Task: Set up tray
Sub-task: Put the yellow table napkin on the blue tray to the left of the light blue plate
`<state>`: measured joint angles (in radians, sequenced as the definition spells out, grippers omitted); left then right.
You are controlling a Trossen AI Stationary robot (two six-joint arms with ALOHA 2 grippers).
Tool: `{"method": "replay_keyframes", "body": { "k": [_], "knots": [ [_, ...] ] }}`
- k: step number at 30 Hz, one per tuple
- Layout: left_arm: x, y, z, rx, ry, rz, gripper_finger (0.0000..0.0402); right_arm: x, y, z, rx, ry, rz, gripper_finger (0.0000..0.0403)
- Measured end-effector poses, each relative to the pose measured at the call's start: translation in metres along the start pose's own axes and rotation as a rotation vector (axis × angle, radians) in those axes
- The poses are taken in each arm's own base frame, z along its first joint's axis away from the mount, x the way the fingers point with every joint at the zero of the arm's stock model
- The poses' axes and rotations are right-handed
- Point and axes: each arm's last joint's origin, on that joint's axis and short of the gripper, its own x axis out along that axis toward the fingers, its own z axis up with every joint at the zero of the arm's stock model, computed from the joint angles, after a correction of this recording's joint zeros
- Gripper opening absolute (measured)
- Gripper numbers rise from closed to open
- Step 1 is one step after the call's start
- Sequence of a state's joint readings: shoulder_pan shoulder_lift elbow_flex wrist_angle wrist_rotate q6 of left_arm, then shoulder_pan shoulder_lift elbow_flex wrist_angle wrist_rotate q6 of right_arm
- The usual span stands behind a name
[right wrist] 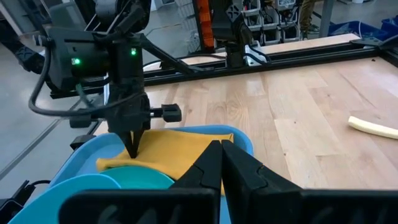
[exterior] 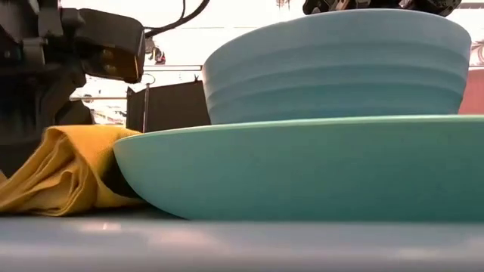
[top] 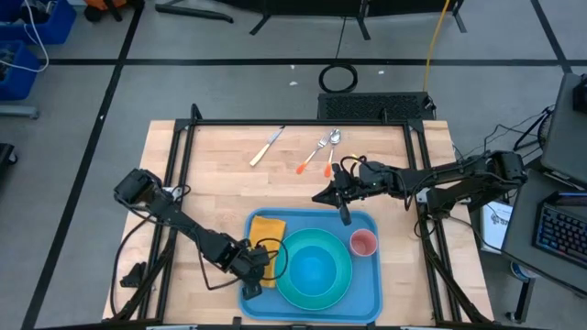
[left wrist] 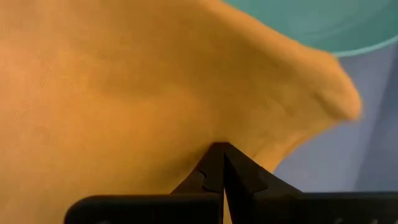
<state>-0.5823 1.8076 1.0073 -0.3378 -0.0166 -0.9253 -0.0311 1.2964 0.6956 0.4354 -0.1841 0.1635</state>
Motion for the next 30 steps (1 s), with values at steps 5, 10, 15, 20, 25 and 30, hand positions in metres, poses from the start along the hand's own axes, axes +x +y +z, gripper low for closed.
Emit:
{"method": "replay_keyframes", "body": {
  "k": [5,10,15,20,25,30],
  "knots": [
    [0.021,-0.002,0.001,-0.017,0.041,-0.06,0.0,0.0,0.0,0.0,0.0,0.0,0.002,0.0],
    [0.025,-0.007,0.004,-0.002,0.018,-0.128,0.0,0.0,0.0,0.0,-0.001,0.0,0.002,0.0],
    [0.022,-0.011,0.007,0.013,-0.022,-0.168,0.0,0.0,0.0,0.0,-0.001,-0.001,0.002,0.0],
    [0.022,-0.011,0.009,0.017,-0.028,-0.182,0.0,0.0,0.0,0.0,-0.001,-0.001,0.002,0.0],
    [0.015,-0.014,0.008,0.038,0.018,-0.248,0.0,0.0,0.0,0.0,-0.001,-0.001,0.002,0.0],
    [-0.011,-0.015,0.008,0.047,-0.036,-0.208,0.0,0.0,0.0,0.0,0.0,0.0,0.001,0.0]
  ]
}}
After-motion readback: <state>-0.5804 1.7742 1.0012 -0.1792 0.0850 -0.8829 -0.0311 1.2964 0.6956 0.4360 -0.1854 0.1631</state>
